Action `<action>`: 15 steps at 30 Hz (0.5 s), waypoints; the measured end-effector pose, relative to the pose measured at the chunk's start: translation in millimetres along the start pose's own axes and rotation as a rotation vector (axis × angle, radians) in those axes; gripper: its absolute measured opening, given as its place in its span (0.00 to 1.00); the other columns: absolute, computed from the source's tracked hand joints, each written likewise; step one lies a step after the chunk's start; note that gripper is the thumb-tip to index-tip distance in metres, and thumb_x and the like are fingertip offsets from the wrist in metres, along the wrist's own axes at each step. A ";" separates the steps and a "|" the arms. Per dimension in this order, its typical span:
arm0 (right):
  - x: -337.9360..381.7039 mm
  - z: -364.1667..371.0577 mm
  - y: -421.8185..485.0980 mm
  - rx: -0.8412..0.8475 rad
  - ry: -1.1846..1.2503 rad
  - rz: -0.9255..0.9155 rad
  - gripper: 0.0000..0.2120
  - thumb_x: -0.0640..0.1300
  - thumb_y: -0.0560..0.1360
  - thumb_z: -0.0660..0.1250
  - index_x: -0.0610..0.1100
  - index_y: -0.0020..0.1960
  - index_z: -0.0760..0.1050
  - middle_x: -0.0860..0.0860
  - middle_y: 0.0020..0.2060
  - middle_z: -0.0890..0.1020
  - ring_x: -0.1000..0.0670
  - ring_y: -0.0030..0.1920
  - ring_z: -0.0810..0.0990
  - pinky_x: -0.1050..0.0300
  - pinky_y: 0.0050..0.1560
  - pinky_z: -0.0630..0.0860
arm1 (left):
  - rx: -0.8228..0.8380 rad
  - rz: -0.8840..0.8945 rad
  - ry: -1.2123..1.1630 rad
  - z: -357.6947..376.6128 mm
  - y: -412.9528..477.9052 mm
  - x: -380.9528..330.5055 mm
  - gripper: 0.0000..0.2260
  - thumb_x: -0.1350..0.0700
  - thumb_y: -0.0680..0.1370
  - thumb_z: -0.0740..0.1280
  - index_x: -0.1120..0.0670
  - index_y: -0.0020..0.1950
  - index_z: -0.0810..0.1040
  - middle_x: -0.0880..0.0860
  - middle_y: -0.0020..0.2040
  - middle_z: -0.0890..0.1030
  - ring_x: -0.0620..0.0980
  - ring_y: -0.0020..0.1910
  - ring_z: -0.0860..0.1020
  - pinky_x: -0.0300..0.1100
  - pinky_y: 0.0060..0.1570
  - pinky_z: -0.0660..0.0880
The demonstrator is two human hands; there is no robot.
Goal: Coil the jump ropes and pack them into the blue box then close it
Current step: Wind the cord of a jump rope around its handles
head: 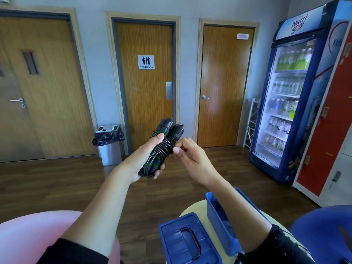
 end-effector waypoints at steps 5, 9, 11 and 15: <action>-21.5 -13.4 7.4 -0.159 0.347 0.664 0.29 0.65 0.78 0.49 0.41 0.59 0.70 0.46 0.49 0.76 0.46 0.43 0.78 0.49 0.45 0.78 | -0.205 0.108 0.347 -10.8 -0.5 -22.6 0.27 0.31 0.67 0.68 0.45 0.58 0.72 0.54 0.35 0.80 0.50 0.26 0.76 0.40 0.27 0.73; -14.4 -28.2 30.3 -0.001 0.444 0.954 0.43 0.77 0.70 0.44 0.40 0.55 0.73 0.40 0.53 0.79 0.42 0.52 0.79 0.50 0.43 0.80 | -0.405 0.200 1.026 -6.8 -2.1 -34.1 0.37 0.24 0.60 0.64 0.43 0.63 0.67 0.46 0.50 0.80 0.49 0.45 0.80 0.40 0.38 0.73; -8.3 -26.4 39.2 0.143 0.379 1.037 0.48 0.80 0.66 0.49 0.39 0.60 0.71 0.42 0.51 0.79 0.44 0.49 0.80 0.54 0.35 0.80 | -0.483 0.282 1.322 0.8 -0.7 -39.4 0.43 0.20 0.57 0.61 0.42 0.65 0.63 0.46 0.52 0.82 0.50 0.47 0.81 0.42 0.40 0.75; -7.2 -19.0 48.6 0.119 -0.040 0.961 0.36 0.76 0.67 0.57 0.42 0.46 0.74 0.48 0.33 0.77 0.52 0.27 0.76 0.62 0.25 0.73 | -0.526 0.420 1.548 12.0 0.1 -49.5 0.53 0.21 0.55 0.64 0.48 0.72 0.57 0.49 0.55 0.83 0.51 0.48 0.82 0.43 0.40 0.77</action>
Point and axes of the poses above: each hand's wrist, its own y-axis towards the middle knuckle, its own z-axis out of the palm, x = y × z, the point moved 5 cm from there along y, towards the middle knuckle
